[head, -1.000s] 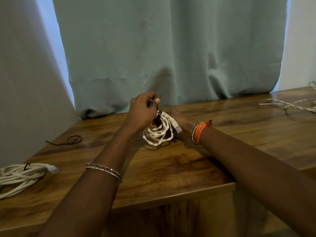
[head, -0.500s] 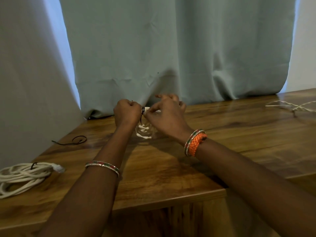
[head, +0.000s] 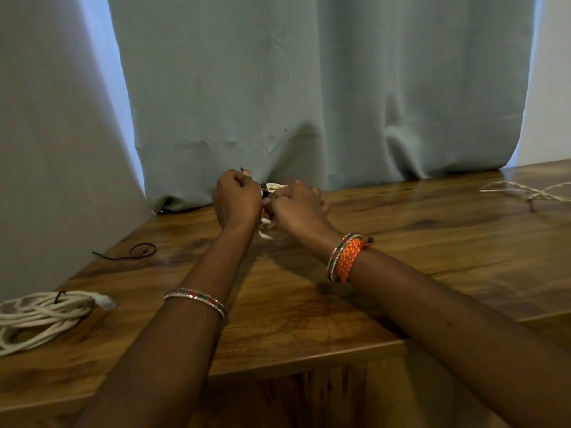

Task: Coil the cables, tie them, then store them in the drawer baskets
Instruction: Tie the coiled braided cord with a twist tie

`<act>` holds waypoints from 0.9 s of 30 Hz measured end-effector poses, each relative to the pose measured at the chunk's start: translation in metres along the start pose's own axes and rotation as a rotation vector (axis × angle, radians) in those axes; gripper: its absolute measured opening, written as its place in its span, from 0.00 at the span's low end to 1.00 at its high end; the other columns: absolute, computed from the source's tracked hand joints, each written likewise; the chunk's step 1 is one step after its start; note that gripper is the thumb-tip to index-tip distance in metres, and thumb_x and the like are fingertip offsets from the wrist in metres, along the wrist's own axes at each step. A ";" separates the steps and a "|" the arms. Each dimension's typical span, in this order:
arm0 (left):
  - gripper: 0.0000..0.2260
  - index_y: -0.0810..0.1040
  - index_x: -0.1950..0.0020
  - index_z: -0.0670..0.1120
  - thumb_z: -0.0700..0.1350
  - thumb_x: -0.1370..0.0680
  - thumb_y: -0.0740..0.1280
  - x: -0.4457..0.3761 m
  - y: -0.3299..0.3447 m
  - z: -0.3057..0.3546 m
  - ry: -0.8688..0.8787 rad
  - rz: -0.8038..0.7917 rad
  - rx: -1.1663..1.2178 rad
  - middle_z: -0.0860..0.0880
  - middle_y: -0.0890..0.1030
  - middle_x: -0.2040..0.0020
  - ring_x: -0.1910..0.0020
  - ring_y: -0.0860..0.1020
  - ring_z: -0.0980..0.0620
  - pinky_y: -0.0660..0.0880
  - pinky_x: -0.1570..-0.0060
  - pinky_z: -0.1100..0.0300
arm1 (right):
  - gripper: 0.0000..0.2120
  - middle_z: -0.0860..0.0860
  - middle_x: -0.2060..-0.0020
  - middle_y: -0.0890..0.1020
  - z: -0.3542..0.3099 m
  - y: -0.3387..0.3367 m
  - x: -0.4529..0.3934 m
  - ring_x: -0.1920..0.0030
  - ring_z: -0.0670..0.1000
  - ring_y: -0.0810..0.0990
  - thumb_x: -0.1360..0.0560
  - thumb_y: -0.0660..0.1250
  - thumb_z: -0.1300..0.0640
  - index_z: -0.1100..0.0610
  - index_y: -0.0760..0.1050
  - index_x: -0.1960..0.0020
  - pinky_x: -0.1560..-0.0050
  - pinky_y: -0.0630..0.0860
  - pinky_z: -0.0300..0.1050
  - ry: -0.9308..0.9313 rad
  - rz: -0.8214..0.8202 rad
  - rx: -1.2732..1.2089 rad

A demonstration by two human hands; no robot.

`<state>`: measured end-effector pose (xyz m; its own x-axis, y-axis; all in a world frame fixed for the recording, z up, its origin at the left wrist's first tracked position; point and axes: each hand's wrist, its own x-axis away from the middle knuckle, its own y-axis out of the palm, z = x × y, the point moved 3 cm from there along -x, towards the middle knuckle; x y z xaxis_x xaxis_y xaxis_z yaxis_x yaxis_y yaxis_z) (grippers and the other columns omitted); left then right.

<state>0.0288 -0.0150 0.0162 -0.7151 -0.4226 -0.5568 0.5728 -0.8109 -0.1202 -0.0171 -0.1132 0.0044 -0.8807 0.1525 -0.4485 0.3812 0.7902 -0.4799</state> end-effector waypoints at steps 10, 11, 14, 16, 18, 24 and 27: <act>0.12 0.76 0.47 0.40 0.46 0.22 0.58 -0.005 -0.003 -0.004 -0.055 0.063 -0.240 0.39 0.79 0.46 0.47 0.77 0.37 0.75 0.49 0.49 | 0.17 0.56 0.47 0.81 -0.005 0.003 0.005 0.43 0.59 0.77 0.36 0.64 0.56 0.58 0.80 0.49 0.38 0.71 0.59 -0.051 0.068 -0.254; 0.12 0.75 0.47 0.40 0.45 0.22 0.58 -0.003 -0.002 -0.001 -0.020 0.085 -0.261 0.39 0.79 0.46 0.47 0.77 0.37 0.75 0.50 0.49 | 0.13 0.53 0.48 0.81 -0.004 0.002 0.003 0.43 0.55 0.78 0.36 0.66 0.57 0.58 0.82 0.53 0.38 0.71 0.56 -0.055 0.075 -0.266; 0.10 0.75 0.51 0.41 0.46 0.22 0.58 -0.003 -0.001 0.000 0.095 0.124 -0.238 0.39 0.80 0.50 0.50 0.77 0.38 0.75 0.54 0.49 | 0.11 0.45 0.56 0.79 -0.004 -0.009 0.002 0.50 0.44 0.77 0.29 0.67 0.62 0.57 0.81 0.69 0.44 0.72 0.45 -0.093 0.052 -0.247; 0.10 0.75 0.56 0.42 0.46 0.22 0.60 -0.007 0.001 -0.005 0.210 0.043 -0.141 0.40 0.81 0.55 0.53 0.78 0.39 0.75 0.57 0.49 | 0.15 0.47 0.69 0.77 -0.001 -0.014 0.001 0.66 0.41 0.75 0.25 0.64 0.60 0.57 0.78 0.70 0.61 0.71 0.40 -0.119 0.045 -0.264; 0.10 0.76 0.59 0.43 0.48 0.22 0.62 -0.009 0.000 -0.012 0.268 -0.030 -0.073 0.41 0.82 0.60 0.56 0.80 0.41 0.75 0.58 0.50 | 0.16 0.51 0.74 0.78 0.003 -0.017 -0.003 0.73 0.43 0.73 0.23 0.64 0.57 0.60 0.78 0.67 0.68 0.69 0.39 -0.131 0.087 -0.233; 0.10 0.78 0.60 0.43 0.47 0.22 0.64 0.012 0.008 -0.003 0.408 -0.164 -0.065 0.48 0.78 0.69 0.66 0.78 0.47 0.67 0.67 0.59 | 0.14 0.56 0.71 0.82 0.021 -0.023 -0.012 0.72 0.49 0.80 0.24 0.67 0.56 0.62 0.80 0.66 0.71 0.77 0.40 -0.061 0.195 -0.387; 0.11 0.80 0.58 0.42 0.48 0.23 0.65 0.015 0.015 -0.002 0.430 -0.205 -0.034 0.46 0.81 0.66 0.64 0.79 0.48 0.75 0.64 0.54 | 0.15 0.56 0.73 0.81 0.025 -0.030 -0.015 0.73 0.50 0.81 0.26 0.69 0.54 0.62 0.79 0.67 0.71 0.78 0.43 -0.130 0.323 -0.244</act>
<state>0.0270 -0.0326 0.0043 -0.5885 -0.0434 -0.8073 0.4548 -0.8433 -0.2863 -0.0083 -0.1541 0.0063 -0.6778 0.3517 -0.6457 0.5405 0.8337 -0.1133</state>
